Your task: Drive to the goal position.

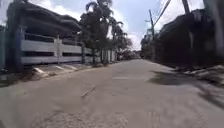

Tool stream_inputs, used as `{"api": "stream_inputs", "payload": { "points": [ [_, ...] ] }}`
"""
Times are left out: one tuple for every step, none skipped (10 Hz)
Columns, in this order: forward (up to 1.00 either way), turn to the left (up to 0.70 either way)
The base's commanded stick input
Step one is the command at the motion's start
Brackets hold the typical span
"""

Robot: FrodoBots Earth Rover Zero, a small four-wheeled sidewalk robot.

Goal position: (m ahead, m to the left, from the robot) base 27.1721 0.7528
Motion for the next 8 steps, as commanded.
{"api": "stream_inputs", "payload": {
  "points": [
    [1.0, -0.12],
    [1.0, -0.31],
    [1.0, -0.4],
    [1.0, -0.4],
    [1.0, -0.4],
    [1.0, -0.4],
    [1.0, -0.4],
    [1.0, -0.4]
  ]
}}
